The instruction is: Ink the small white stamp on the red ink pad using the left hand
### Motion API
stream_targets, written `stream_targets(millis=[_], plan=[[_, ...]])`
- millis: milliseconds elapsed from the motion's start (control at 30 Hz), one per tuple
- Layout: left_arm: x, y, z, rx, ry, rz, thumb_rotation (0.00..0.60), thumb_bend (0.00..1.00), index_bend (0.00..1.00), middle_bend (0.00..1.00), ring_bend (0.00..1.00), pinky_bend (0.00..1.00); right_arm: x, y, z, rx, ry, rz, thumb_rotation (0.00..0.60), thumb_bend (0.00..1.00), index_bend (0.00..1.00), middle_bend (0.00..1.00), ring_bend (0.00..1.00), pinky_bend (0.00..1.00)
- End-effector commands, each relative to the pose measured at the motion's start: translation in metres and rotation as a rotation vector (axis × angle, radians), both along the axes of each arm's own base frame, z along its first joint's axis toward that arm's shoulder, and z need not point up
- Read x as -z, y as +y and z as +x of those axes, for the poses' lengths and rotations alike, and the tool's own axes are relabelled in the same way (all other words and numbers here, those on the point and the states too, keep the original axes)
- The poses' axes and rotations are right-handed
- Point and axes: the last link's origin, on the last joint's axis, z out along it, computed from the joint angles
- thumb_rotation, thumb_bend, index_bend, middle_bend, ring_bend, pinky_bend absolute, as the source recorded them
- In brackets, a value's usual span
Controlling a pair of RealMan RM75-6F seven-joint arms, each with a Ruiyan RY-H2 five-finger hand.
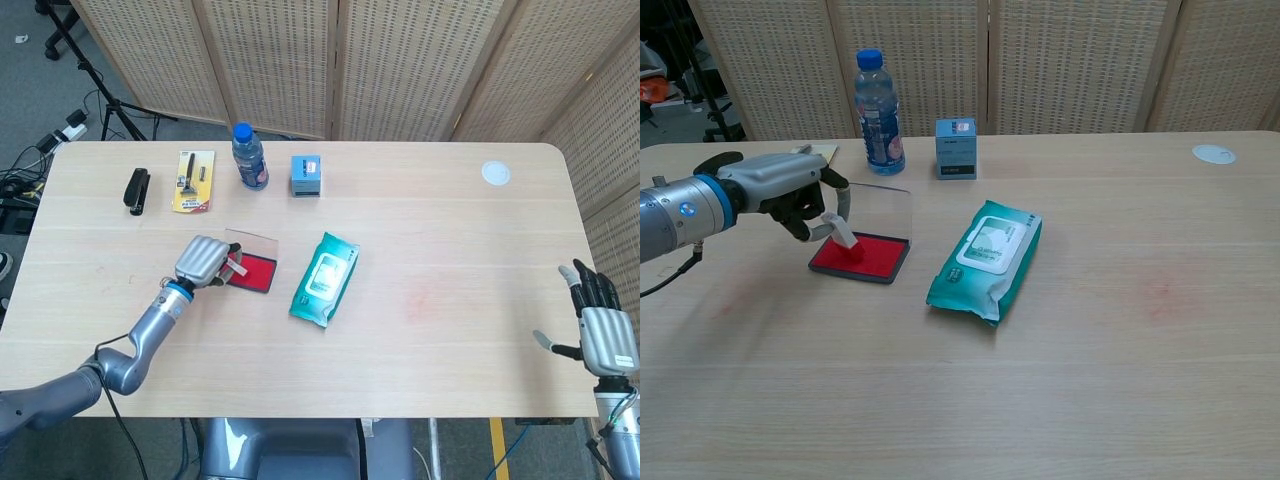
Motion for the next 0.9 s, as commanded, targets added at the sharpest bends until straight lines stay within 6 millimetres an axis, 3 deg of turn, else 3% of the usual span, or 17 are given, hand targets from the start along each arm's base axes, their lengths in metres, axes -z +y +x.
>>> stream_targets(millis=[33, 433, 900], plan=[[0.003, 0.003, 0.003, -0.005, 0.01, -0.005, 0.6, 0.49, 0.6, 1.0, 1.0, 1.0, 0.0, -0.001, -0.001, 0.002, 0.0, 0.0, 0.6, 0.04, 0.0, 0.0, 0.0, 0.0], [0.015, 0.004, 0.014, -0.01, 0.03, -0.022, 0.6, 0.49, 0.6, 1.0, 1.0, 1.0, 0.0, -0.002, -0.002, 0.008, -0.002, 0.002, 0.6, 0.04, 0.0, 0.0, 0.0, 0.0], [0.019, 0.005, 0.006, -0.049, 0.036, -0.019, 0.6, 0.49, 0.6, 1.0, 1.0, 1.0, -0.001, -0.002, -0.003, 0.009, -0.009, 0.0, 0.6, 0.04, 0.0, 0.0, 0.0, 0.0]])
